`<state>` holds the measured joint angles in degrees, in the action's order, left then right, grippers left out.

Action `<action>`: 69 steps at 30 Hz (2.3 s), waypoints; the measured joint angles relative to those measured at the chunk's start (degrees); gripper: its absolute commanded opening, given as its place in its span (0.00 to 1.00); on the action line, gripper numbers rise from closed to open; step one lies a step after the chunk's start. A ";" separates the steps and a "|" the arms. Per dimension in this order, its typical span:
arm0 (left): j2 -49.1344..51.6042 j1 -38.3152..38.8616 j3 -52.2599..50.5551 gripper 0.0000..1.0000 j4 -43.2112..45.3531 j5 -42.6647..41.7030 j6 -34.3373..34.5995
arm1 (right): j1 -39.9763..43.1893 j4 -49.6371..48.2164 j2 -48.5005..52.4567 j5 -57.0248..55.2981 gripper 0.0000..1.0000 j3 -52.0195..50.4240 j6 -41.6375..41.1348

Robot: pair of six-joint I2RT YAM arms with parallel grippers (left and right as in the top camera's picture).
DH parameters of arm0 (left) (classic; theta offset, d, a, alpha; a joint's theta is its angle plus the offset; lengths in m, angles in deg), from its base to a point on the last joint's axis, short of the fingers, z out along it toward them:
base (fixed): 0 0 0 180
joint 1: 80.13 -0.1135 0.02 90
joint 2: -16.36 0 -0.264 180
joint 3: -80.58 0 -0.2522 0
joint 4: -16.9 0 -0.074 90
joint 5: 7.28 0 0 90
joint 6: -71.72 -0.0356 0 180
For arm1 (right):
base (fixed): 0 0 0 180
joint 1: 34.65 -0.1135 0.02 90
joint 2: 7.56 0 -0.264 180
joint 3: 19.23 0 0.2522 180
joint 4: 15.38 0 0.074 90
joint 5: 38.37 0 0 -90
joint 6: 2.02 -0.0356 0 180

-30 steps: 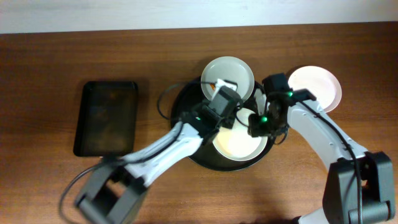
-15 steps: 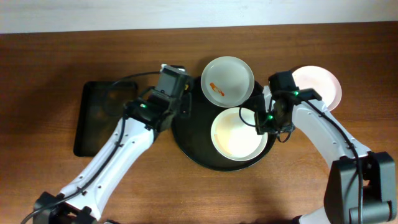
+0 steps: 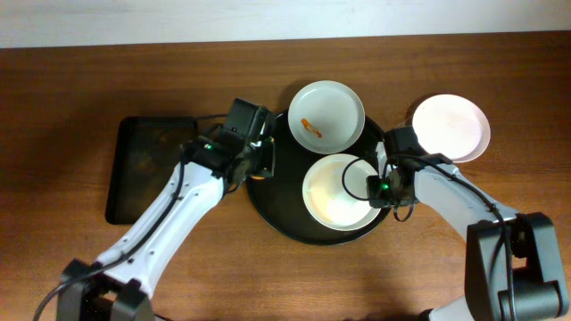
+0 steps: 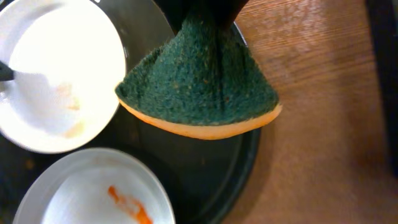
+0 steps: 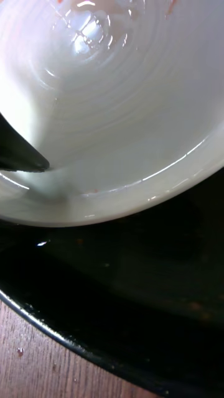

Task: Clean dirty plates on tray and stack at the side
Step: 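Lift the cleaned white plate off the round tray with the right gripper, then carry the plate right and release it onto the plate stack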

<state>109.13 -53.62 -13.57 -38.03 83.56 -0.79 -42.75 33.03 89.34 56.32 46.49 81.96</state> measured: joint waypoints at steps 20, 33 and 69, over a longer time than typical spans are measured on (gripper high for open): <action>3.56 0.00 -0.63 0.02 -0.52 -1.57 0.00 | 0.28 28.50 0.22 -7.78 0.04 33.75 -0.68; 3.67 0.00 -0.63 0.01 -0.44 -1.55 0.00 | -19.30 43.25 0.15 -46.58 0.04 43.71 -6.71; 6.25 0.00 -0.66 0.00 1.55 -6.49 0.00 | -11.80 36.41 0.90 -41.57 0.04 43.71 -12.90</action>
<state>115.38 -53.62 -14.22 -36.48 77.07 -0.79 -54.55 69.44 90.24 14.75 90.21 69.06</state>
